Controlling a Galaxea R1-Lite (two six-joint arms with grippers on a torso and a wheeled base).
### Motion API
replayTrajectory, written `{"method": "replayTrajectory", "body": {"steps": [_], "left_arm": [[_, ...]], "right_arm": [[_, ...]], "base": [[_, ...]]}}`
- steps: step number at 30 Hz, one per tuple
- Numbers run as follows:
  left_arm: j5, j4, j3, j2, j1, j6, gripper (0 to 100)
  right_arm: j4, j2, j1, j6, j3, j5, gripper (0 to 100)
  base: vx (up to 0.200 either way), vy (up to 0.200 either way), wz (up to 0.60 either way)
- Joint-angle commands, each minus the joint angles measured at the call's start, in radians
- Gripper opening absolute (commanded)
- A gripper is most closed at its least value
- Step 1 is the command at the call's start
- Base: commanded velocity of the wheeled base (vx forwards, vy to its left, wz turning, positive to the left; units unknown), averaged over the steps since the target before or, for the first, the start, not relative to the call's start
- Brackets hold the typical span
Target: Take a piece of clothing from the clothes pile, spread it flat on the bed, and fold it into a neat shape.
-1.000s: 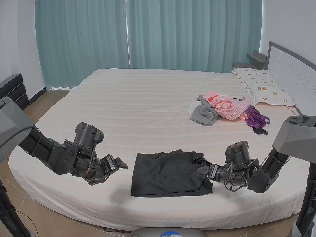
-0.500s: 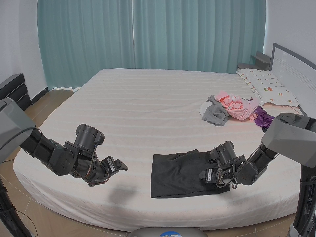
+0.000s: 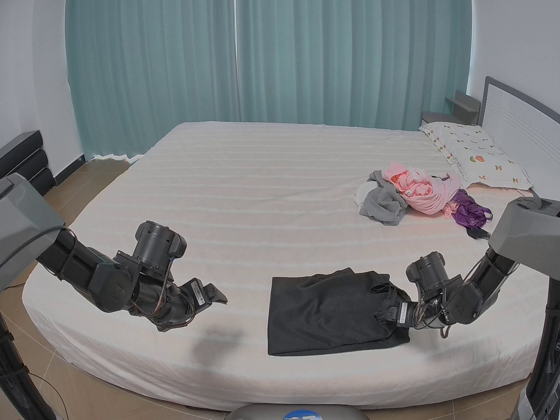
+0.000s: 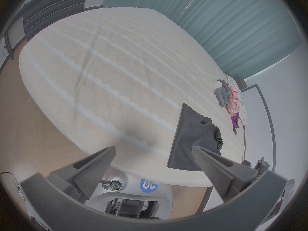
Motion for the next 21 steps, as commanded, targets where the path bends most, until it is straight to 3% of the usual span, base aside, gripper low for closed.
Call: {"method": "replayTrajectory", "body": {"steps": [1,7,12,21], "left_arm": [[0.000,-0.002,-0.002,0.004,0.000,0.000,100],[0.000,-0.002,-0.005,0.004,0.003,0.000,100],[0.002,0.000,-0.008,0.004,0.000,0.000,100],[0.000,0.000,-0.010,0.004,0.000,-0.002,100]], "right_arm": [[-0.010,-0.071,-0.058,-0.019,0.089,0.011,100],[-0.052,-0.148,-0.116,-0.016,0.174,0.057,100],[-0.148,-0.163,-0.112,0.006,0.181,0.215,100],[-0.137,-0.004,0.014,0.044,0.016,0.170,100]], "base": [[0.000,0.000,0.00],[0.000,0.000,0.00],[0.000,0.000,0.00],[0.000,0.000,0.00]]}}
